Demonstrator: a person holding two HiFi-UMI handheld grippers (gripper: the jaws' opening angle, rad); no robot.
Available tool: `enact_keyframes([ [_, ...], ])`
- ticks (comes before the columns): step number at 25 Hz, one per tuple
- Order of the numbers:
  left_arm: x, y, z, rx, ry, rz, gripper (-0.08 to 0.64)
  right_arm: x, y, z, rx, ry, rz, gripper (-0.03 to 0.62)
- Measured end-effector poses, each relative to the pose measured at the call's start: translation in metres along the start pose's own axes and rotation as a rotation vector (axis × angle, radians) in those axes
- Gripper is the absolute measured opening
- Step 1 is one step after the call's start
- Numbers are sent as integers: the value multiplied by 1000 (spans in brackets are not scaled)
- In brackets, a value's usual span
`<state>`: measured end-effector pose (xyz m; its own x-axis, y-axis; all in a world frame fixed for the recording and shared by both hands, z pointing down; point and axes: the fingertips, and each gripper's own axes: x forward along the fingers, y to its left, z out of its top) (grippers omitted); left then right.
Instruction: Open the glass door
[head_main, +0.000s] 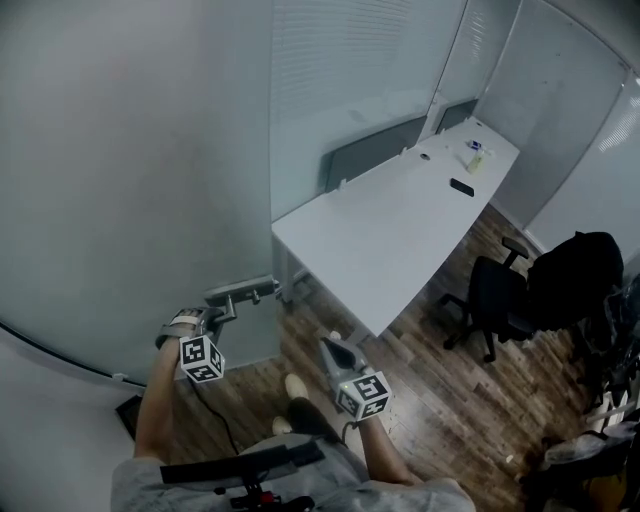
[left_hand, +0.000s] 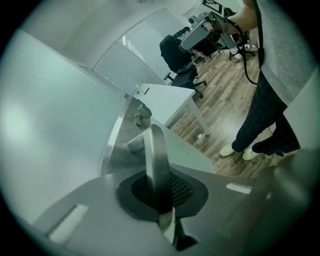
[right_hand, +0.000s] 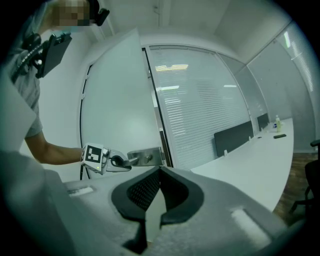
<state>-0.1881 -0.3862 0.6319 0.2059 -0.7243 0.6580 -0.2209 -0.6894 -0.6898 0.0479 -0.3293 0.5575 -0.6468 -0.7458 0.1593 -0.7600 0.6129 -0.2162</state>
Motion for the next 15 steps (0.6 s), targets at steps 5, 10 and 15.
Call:
enact_keyframes([
  [5,-8,-8,6,31,-14,-10,5,-21,5,-5,10,-4,-40,2],
  [10,-21,-18,15,46,-11,-11,5,-45,10,-6,13,0,-59,2],
  [15,-31,-31,19,59,-23,-9,5,-64,17,-16,10,8,-69,2],
])
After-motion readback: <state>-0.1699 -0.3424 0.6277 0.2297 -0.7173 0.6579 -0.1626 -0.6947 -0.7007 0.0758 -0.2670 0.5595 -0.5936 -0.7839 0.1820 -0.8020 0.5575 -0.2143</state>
